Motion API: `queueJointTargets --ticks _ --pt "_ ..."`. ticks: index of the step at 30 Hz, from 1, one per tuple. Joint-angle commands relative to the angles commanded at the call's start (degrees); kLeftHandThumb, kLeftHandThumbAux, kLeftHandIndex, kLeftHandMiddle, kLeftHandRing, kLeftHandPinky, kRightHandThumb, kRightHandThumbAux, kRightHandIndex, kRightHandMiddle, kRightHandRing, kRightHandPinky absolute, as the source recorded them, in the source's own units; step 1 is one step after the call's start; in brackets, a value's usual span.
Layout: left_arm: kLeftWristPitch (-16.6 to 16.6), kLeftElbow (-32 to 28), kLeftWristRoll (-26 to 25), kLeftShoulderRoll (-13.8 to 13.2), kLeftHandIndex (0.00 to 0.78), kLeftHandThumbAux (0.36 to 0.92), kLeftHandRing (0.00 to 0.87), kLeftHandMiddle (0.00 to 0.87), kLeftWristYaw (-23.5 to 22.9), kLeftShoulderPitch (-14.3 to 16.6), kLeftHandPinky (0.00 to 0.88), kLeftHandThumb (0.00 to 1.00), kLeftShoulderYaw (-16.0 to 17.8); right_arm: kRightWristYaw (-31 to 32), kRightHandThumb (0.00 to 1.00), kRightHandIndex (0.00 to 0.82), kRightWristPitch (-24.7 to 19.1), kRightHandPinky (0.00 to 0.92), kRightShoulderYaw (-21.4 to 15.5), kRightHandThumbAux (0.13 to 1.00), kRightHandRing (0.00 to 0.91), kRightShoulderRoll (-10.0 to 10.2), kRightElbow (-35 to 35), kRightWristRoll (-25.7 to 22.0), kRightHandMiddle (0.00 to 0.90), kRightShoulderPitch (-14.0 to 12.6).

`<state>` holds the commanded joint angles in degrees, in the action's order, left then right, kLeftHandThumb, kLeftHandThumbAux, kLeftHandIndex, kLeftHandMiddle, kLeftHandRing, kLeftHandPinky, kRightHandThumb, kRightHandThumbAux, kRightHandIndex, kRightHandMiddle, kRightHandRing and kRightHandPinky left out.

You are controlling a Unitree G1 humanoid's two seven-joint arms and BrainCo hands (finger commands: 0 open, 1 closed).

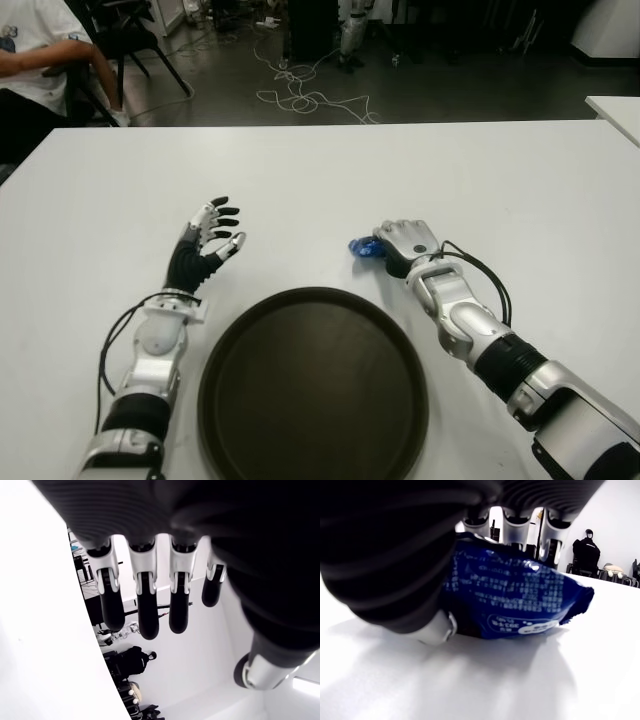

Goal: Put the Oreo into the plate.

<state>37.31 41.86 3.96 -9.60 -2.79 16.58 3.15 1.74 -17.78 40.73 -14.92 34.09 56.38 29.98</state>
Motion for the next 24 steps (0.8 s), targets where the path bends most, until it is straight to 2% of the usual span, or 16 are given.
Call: queueJointTargets --ticks 3,11,12,14,16,19,24 --pt "-0.2 -0.3 0.0 0.1 0.150 0.657 0.257 0.250 0.0 -0.2 0.270 0.122 0.0 -0.4 0.672 0.413 0.4 0.395 -0.2 0.744 0.339 0.1 1.2 -0.3 0.299 0.6" --pt "-0.6 -1.2 0.1 0.2 0.150 0.678 0.251 0.253 0.1 -0.6 0.243 0.120 -0.2 -1.9 0.682 0.417 1.9 0.367 -1.2 0.739 0.339 0.5 4.2 -1.7 0.334 1.8" --pt "-0.6 -1.3 0.1 0.2 0.152 0.683 0.253 0.256 0.1 -0.6 0.247 0.113 -0.2 -2.6 0.681 0.418 2.3 0.412 -1.5 0.739 0.393 0.6 4.5 -1.9 0.392 1.8" --pt "-0.7 -1.5 0.1 0.2 0.153 0.689 0.256 0.259 0.1 -0.7 0.251 0.105 -0.2 -3.4 0.681 0.419 2.8 0.460 -1.8 0.738 0.449 0.7 5.0 -2.2 0.453 1.9" --pt "-0.7 -1.6 0.0 0.2 0.153 0.689 0.256 0.260 0.0 -0.8 0.250 0.103 -0.2 -6.8 0.682 0.419 5.1 0.482 -3.2 0.738 0.479 0.4 7.0 -3.4 0.484 2.3" --pt "-0.5 -1.5 -0.2 0.2 0.151 0.680 0.256 0.256 -0.2 -0.8 0.255 0.104 -0.2 -15.2 0.682 0.420 10.2 0.505 -7.1 0.737 0.511 0.6 11.7 -6.9 0.518 2.9" --pt "-0.4 -1.2 -0.3 0.1 0.148 0.694 0.250 0.248 -0.6 -0.6 0.251 0.092 -0.2 -21.3 0.683 0.421 13.6 0.533 -9.3 0.736 0.544 1.4 15.0 -9.4 0.550 3.5"
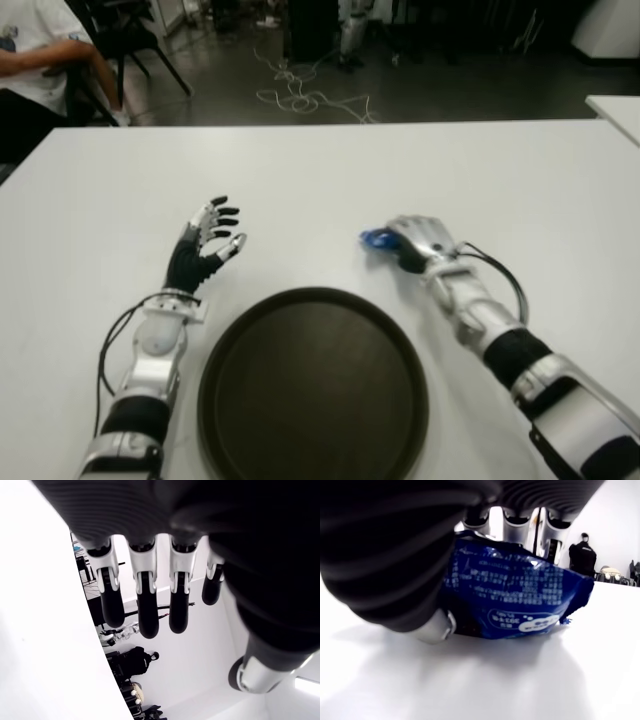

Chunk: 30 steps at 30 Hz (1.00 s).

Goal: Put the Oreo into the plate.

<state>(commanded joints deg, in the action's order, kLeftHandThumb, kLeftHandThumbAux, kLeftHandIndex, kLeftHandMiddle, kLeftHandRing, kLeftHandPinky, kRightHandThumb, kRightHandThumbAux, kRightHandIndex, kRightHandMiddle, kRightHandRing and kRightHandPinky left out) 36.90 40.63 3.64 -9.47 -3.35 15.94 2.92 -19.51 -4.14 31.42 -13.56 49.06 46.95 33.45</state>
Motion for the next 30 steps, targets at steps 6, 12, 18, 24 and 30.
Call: queueJointTargets --ticks 6,12,18,24,30 --pt "0.3 0.1 -0.4 0.3 0.159 0.710 0.252 0.252 -0.4 0.1 0.250 0.074 0.1 -1.3 0.682 0.423 0.8 0.609 -2.0 0.736 0.607 0.0 -1.5 -1.9 0.612 -0.2" --pt "0.8 0.3 -0.9 0.5 0.157 0.689 0.256 0.258 -0.8 0.2 0.250 0.071 0.3 -2.1 0.684 0.427 1.3 0.685 -3.2 0.736 0.680 -0.2 -4.2 -2.5 0.679 -1.4" --pt "0.6 0.3 -0.9 0.6 0.164 0.662 0.253 0.258 -0.7 0.2 0.250 0.096 0.3 -2.4 0.683 0.429 2.2 0.720 -4.4 0.736 0.725 -1.0 -10.4 -3.0 0.718 -3.9" --pt "0.1 0.4 -0.7 0.6 0.157 0.667 0.252 0.253 -0.4 0.3 0.257 0.130 0.4 -1.8 0.685 0.430 4.4 0.736 -5.3 0.736 0.742 -1.6 -15.3 -3.7 0.735 -6.0" --pt "0.2 1.1 -0.6 0.4 0.156 0.678 0.254 0.253 -0.2 0.6 0.253 0.128 0.5 -2.3 0.687 0.430 6.9 0.733 -6.2 0.735 0.733 -1.5 -18.0 -4.2 0.726 -7.4"
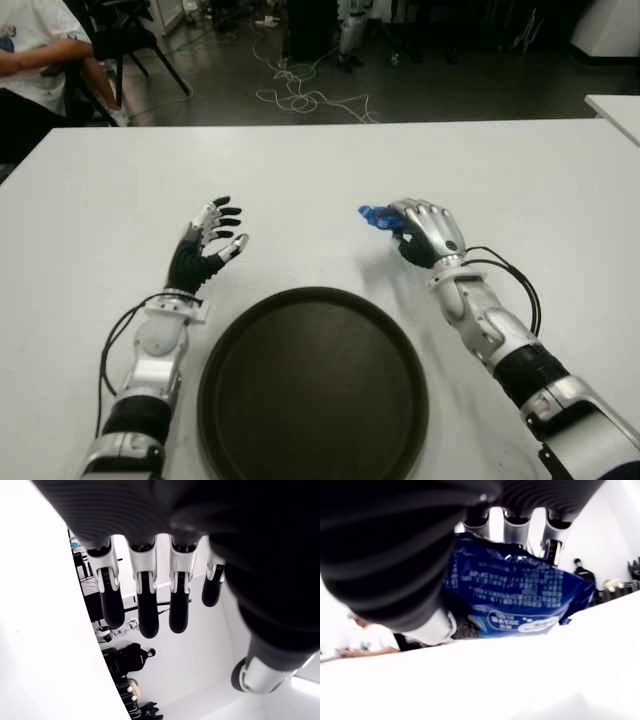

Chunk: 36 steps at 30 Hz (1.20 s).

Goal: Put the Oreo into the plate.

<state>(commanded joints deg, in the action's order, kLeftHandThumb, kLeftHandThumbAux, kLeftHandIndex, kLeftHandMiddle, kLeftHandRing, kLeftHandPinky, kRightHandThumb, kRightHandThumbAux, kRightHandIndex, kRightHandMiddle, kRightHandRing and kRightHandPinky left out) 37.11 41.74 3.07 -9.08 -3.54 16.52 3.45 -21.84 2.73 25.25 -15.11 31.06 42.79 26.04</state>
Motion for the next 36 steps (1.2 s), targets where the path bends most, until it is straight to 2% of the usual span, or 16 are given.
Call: queueJointTargets --ticks 13,19,25,30,32,33,36 --pt "0.9 1.6 -0.5 -0.3 0.154 0.672 0.258 0.256 -0.6 0.7 0.266 0.129 0.1 0.9 0.688 0.430 1.3 0.739 -0.8 0.734 0.734 -0.4 -3.7 0.4 0.719 -1.2" --pt "0.6 1.7 -0.5 -0.3 0.154 0.670 0.261 0.258 -0.7 0.9 0.265 0.127 0.1 0.5 0.688 0.430 3.8 0.740 -1.4 0.734 0.738 -0.8 -6.7 -0.1 0.723 -2.3" --pt "0.4 2.1 -0.4 -0.5 0.154 0.664 0.263 0.258 -0.7 1.2 0.272 0.109 0.0 3.2 0.687 0.430 2.4 0.744 -1.6 0.734 0.745 0.2 -15.6 0.4 0.730 -4.6" --pt "0.5 2.3 -0.2 -0.6 0.158 0.671 0.266 0.259 -0.3 1.3 0.281 0.101 0.0 7.3 0.686 0.429 4.5 0.743 0.3 0.734 0.744 0.3 -25.0 0.3 0.732 -7.6" --pt "0.5 2.3 -0.1 -0.5 0.161 0.679 0.266 0.258 -0.1 1.3 0.278 0.111 0.0 9.8 0.686 0.429 5.7 0.750 1.9 0.734 0.747 -0.1 -28.6 0.9 0.734 -8.7" --pt "0.5 2.2 0.0 -0.5 0.163 0.685 0.265 0.257 0.0 1.3 0.276 0.119 0.0 10.9 0.686 0.429 6.8 0.755 2.6 0.734 0.748 -1.0 -30.3 1.3 0.736 -9.8" --pt "0.4 2.2 0.0 -0.5 0.161 0.703 0.260 0.253 0.2 1.2 0.268 0.133 0.0 12.6 0.687 0.428 8.1 0.762 3.1 0.734 0.755 -2.2 -32.5 1.8 0.744 -11.5"
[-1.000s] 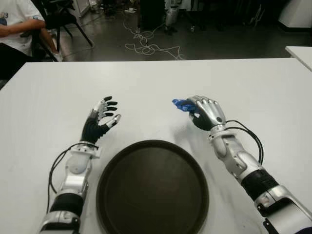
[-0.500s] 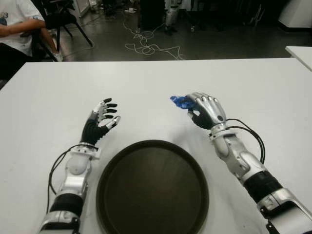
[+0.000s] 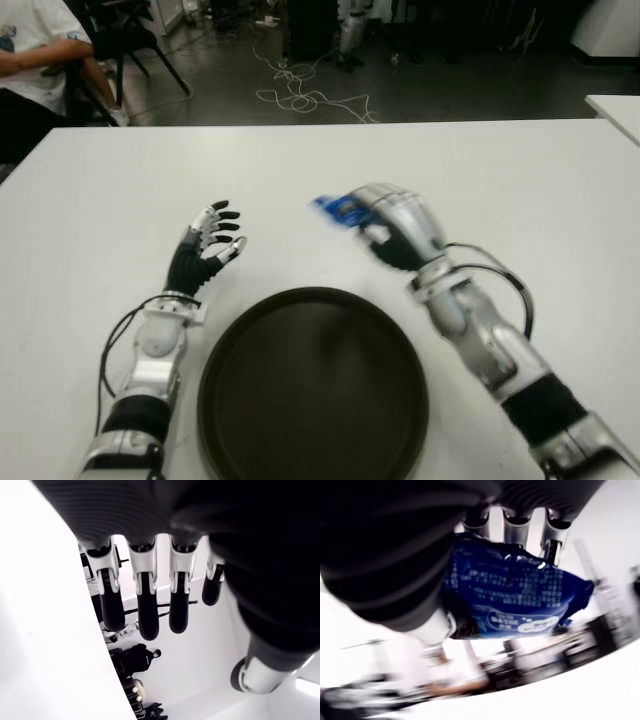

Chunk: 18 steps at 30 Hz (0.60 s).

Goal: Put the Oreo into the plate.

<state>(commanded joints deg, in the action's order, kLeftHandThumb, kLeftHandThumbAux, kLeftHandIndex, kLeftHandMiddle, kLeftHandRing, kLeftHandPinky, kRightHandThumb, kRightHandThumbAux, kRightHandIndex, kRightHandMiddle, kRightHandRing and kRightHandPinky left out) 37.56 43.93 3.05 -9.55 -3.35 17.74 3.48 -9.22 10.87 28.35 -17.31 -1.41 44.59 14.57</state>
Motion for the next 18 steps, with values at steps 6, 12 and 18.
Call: queueJointTargets --ticks 6,12,18 --pt "-0.2 -0.3 0.2 -0.1 0.149 0.703 0.248 0.246 0.5 -0.1 0.255 0.140 -0.1 5.8 0.686 0.427 7.6 0.763 1.5 0.735 0.757 -4.1 -4.6 -0.2 0.744 -1.2" --pt "-0.7 -1.1 1.1 -0.1 0.145 0.684 0.249 0.242 1.5 -0.5 0.256 0.127 -0.3 14.2 0.684 0.426 12.0 0.764 0.6 0.737 0.762 -7.0 -8.4 -4.0 0.760 0.2" --pt "-1.5 -1.5 1.2 -0.3 0.146 0.683 0.257 0.253 1.5 -0.6 0.264 0.115 -0.3 17.7 0.686 0.427 14.2 0.766 0.1 0.736 0.768 -7.3 -7.4 -4.8 0.768 1.0"
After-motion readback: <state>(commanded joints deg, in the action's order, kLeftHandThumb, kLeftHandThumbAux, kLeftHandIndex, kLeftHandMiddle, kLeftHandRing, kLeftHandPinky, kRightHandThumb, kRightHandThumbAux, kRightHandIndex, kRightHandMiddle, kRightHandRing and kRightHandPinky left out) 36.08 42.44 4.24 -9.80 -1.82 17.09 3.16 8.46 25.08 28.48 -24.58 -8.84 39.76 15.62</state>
